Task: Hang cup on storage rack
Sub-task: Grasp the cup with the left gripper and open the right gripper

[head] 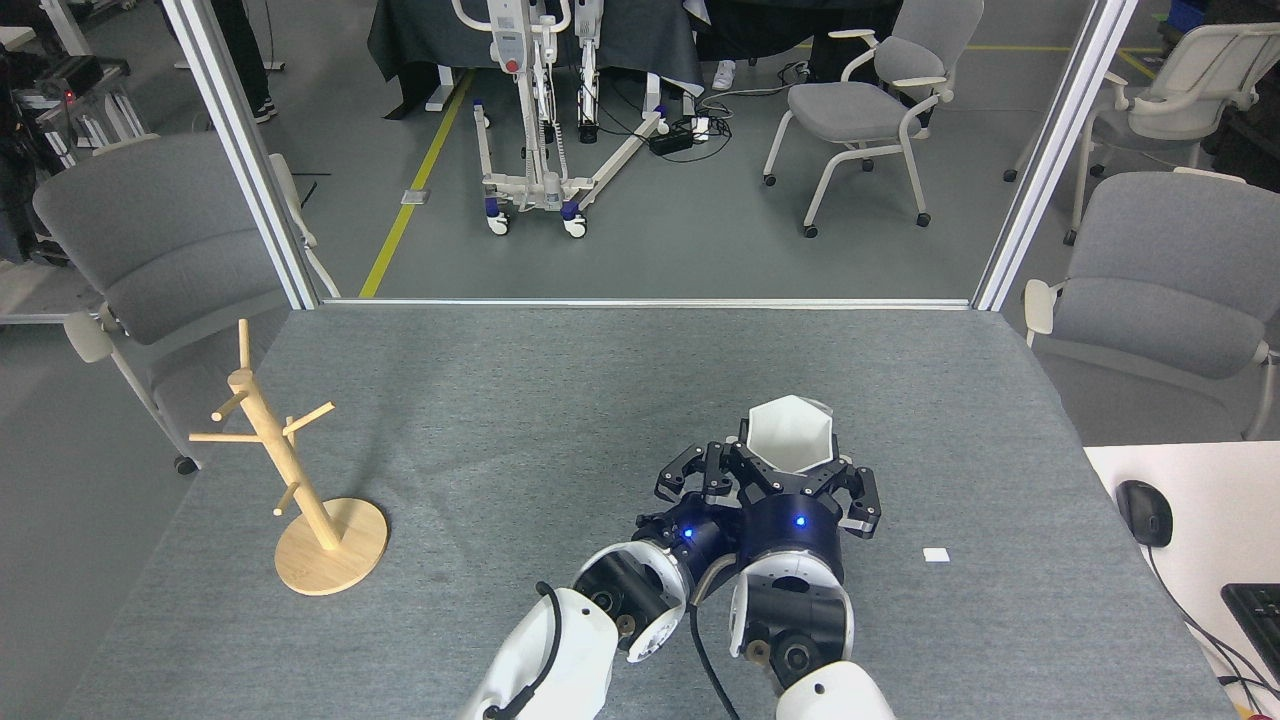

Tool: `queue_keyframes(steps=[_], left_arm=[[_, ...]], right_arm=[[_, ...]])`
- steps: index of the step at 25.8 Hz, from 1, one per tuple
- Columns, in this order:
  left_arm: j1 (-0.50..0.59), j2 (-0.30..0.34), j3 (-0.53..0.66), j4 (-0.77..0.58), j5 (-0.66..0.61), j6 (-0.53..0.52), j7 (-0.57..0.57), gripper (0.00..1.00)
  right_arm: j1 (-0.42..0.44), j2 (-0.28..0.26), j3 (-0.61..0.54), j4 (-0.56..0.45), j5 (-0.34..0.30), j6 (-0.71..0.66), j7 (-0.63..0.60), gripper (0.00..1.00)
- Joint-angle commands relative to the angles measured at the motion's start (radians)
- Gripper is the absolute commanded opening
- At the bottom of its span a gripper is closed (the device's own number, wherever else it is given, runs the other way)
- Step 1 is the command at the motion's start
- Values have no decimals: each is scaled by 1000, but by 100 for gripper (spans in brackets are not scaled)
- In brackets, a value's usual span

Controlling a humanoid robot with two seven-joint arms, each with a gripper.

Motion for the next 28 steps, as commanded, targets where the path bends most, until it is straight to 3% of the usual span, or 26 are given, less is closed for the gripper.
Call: queue_keyframes(steps=[1, 12, 20, 23, 26, 27, 28], left_arm=[[-5, 0, -2, 62, 5, 27, 10, 99], [-3, 3, 55, 68, 7, 76, 41, 99], [58, 11, 75, -20, 7, 14, 55, 96], [60, 11, 75, -23, 5, 9, 76, 71], [60, 14, 75, -24, 4, -11, 89, 41], [60, 16, 75, -24, 4, -34, 84, 26], [61, 16, 75, -24, 4, -62, 83, 0]], right_arm=[[2, 9, 57, 3, 1, -20, 2, 12], [3, 26, 60, 12, 1, -20, 2, 10], [5, 35, 57, 12, 18, -20, 2, 10], [8, 32, 57, 12, 20, -26, 1, 18], [11, 32, 56, 14, 20, -26, -4, 19], [11, 32, 56, 12, 20, -26, -4, 19], [11, 32, 56, 12, 20, -25, -4, 18]])
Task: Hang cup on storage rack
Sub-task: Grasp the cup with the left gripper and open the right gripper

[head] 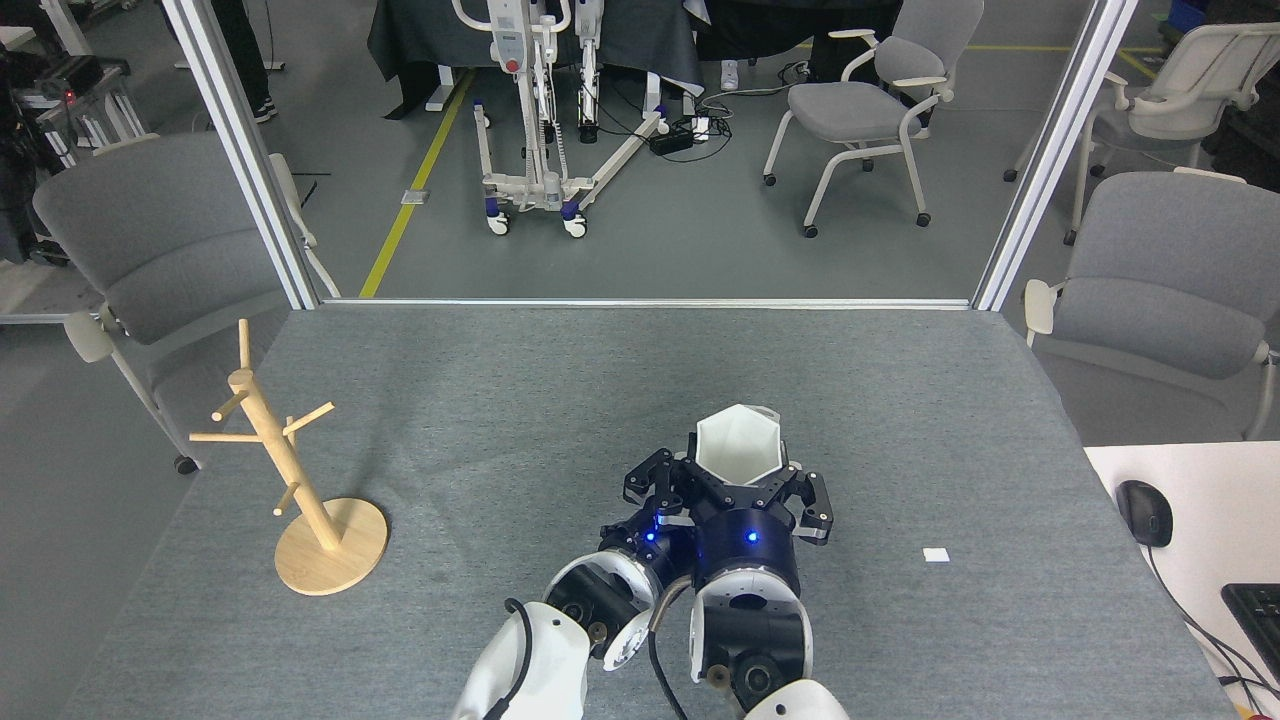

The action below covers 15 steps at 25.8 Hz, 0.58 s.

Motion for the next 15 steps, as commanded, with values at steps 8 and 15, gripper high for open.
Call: queue_keyframes(steps=[8, 15], left_arm=[[7, 5, 8, 11, -5, -106, 15, 0], [7, 5, 21, 16, -9, -108, 12, 0]], right_arm=[[4, -4, -9, 14, 1, -6, -10, 20], [6, -1, -13, 15, 1, -10, -13, 46]])
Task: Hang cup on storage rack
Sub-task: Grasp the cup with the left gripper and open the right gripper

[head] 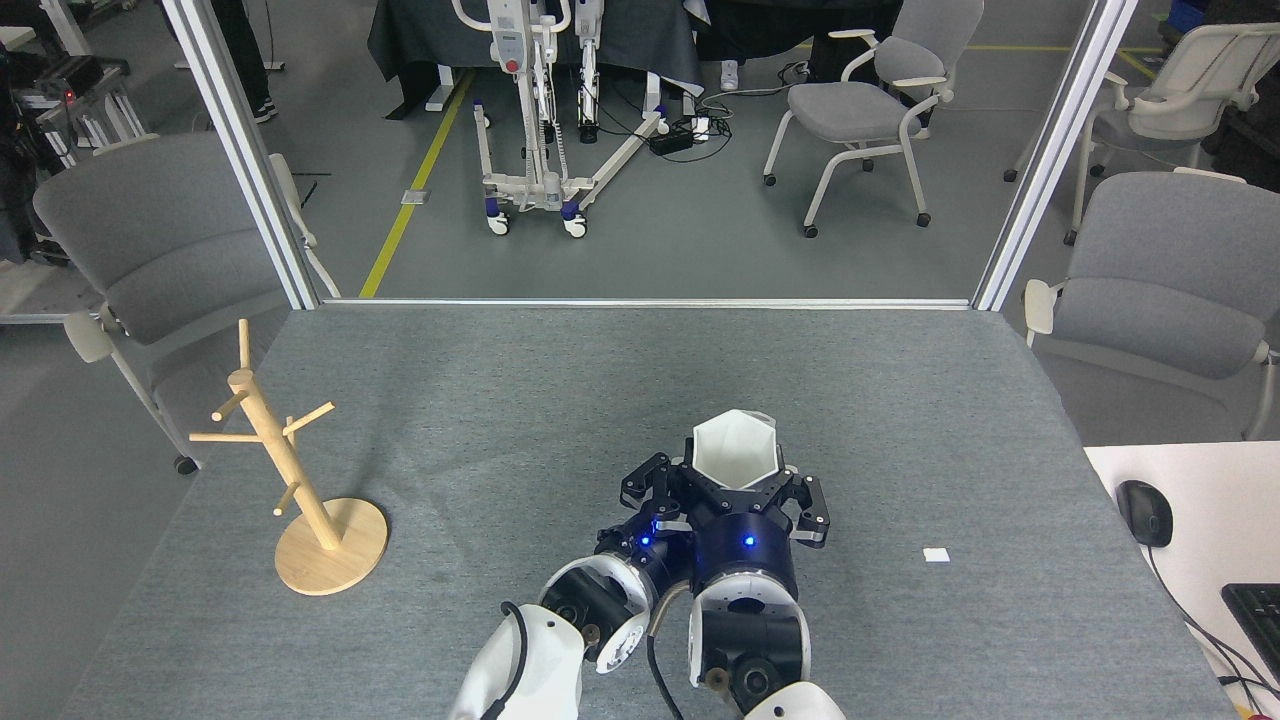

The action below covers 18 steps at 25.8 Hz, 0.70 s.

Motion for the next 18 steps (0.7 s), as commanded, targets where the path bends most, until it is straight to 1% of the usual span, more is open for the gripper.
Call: queue_keyframes(steps=[1, 2, 3, 4, 6, 13, 18], left_arm=[[0, 0, 4, 4, -1, -72, 5, 0], [0, 2, 4, 4, -1, -72, 5, 0], [1, 2, 4, 4, -1, -72, 5, 0], [1, 2, 4, 4, -1, -72, 3, 0], [1, 3, 4, 4, -1, -72, 5, 0], [1, 6, 4, 4, -1, -70, 3, 0], [3, 6, 4, 6, -1, -70, 2, 0]], right_arm=[[0, 1, -8, 0, 0, 1, -2, 66], [0, 1, -8, 0, 0, 1, -2, 83], [0, 2, -8, 2, 0, 1, -4, 94], [-1, 2, -8, 0, 0, 1, -6, 98], [0, 2, -10, 0, 0, -1, -29, 99], [7, 2, -12, 9, -8, -4, -214, 99], [17, 4, -13, 9, -9, -39, -236, 99]])
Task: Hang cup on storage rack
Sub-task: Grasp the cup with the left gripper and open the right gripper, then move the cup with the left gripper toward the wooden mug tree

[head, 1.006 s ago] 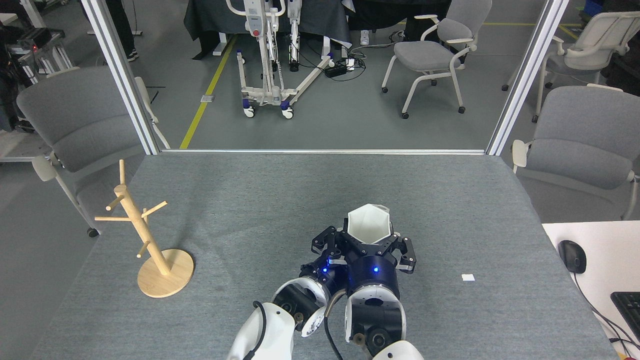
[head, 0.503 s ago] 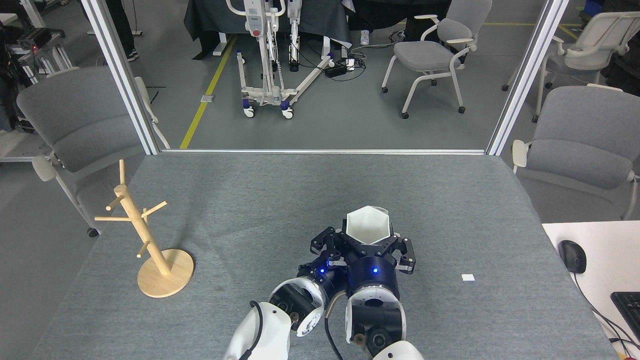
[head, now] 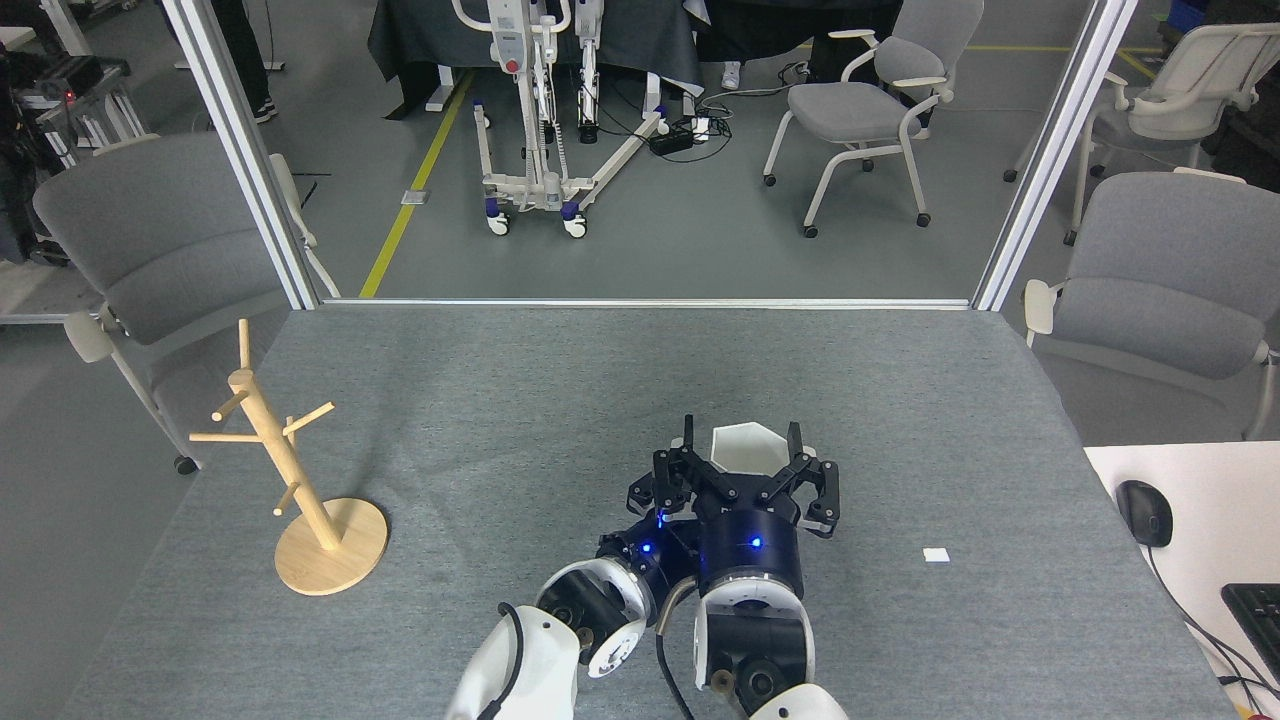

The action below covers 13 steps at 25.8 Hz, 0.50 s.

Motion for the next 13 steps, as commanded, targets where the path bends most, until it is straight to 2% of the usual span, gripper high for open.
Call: queue_keyframes(steps=[1, 5, 8, 11, 13], left_arm=[[1, 2, 0, 0, 0, 7, 0, 0], [13, 2, 0, -1, -1, 7, 0, 0], [30, 2, 3, -9, -3, 5, 0, 0], [43, 3, 6, -10, -3, 5, 2, 0], [60, 17, 8, -27, -5, 5, 8, 0]], right_arm=[[4, 1, 0, 0, -2, -15, -32, 99], [7, 13, 0, 0, -23, -15, -159, 99], [13, 18, -1, -1, -98, -17, -234, 99], [4, 21, -29, -11, -166, -28, -240, 99], [-1, 12, -107, -12, -190, -92, -240, 99]])
